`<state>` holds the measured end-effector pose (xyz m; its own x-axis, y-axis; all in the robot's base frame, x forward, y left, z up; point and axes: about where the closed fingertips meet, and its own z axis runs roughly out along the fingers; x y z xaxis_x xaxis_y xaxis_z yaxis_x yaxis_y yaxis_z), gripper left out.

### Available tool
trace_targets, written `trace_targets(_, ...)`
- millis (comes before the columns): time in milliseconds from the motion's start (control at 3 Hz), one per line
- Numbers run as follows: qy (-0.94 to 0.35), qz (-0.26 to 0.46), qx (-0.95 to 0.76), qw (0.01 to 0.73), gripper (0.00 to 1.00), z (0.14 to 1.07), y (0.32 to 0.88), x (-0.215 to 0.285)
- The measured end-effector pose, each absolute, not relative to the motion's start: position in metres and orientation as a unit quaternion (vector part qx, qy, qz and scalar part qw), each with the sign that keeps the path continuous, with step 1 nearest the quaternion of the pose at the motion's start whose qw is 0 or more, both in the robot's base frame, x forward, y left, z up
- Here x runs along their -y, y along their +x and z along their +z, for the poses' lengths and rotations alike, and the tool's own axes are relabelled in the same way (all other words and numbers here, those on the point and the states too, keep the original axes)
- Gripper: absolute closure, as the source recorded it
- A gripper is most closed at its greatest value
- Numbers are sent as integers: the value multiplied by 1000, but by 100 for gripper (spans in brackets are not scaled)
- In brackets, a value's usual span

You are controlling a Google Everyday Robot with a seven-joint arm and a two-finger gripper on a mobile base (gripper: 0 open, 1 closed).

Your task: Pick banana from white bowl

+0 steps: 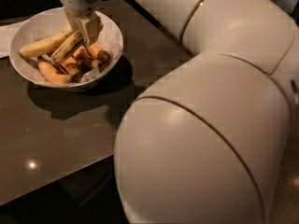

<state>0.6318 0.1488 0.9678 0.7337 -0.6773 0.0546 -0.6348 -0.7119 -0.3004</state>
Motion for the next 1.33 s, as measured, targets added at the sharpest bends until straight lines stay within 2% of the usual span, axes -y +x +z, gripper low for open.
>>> trace_targets(667,-913,-89,-365,157,100,979,625,-144)
trace_targets(1333,-916,-64,-339,206,100,1010,601,-171)
